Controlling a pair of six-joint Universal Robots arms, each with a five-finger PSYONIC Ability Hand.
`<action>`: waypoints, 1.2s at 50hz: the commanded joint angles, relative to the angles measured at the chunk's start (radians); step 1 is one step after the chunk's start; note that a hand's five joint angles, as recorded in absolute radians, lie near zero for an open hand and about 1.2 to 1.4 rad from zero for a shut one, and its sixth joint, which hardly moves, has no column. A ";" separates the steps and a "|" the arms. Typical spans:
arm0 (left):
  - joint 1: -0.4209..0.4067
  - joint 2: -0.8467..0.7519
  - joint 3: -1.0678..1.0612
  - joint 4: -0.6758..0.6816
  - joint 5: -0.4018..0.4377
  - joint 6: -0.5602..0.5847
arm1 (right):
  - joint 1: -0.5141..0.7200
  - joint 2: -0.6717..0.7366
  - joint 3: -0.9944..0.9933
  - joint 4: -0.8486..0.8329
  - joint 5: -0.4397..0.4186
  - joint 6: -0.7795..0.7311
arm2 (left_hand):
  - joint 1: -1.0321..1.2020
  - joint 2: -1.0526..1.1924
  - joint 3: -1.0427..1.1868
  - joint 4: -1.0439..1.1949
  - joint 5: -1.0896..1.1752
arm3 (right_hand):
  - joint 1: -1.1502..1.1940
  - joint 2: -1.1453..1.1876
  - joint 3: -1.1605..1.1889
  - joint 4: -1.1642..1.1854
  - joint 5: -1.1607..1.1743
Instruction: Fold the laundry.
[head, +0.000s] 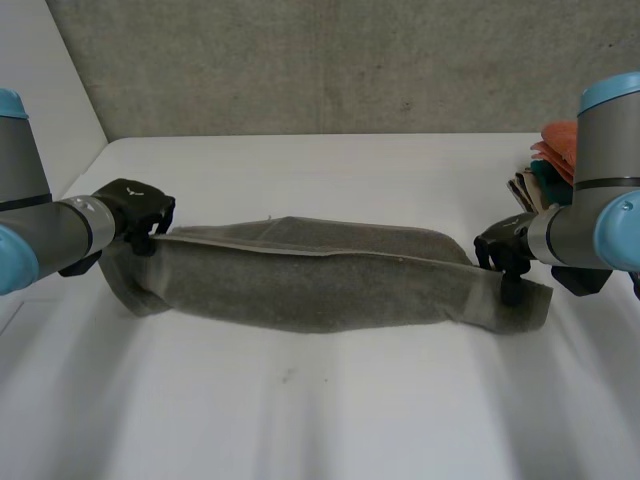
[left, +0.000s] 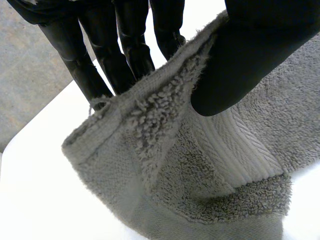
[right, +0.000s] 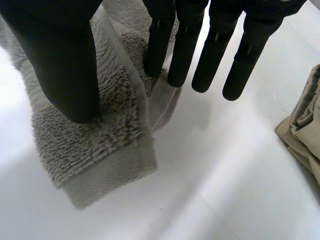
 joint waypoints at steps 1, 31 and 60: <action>-0.001 -0.013 0.022 0.000 -0.004 0.002 | 0.002 -0.077 0.078 0.008 -0.027 0.003 | 0.241 0.201 0.210 0.199 0.221 | 0.125 0.128 0.126 0.131 0.121; 0.031 0.038 0.445 0.583 0.013 -0.321 | 0.083 -0.078 -0.272 -1.098 0.073 0.055 | 0.241 0.201 0.210 0.199 0.221 | 0.759 0.763 0.761 0.766 0.756; 0.066 -0.034 -0.178 0.821 0.177 -0.318 | 0.062 -0.074 0.288 -1.004 -0.023 0.060 | 0.241 0.201 0.210 0.199 0.221 | 0.759 0.763 0.761 0.766 0.756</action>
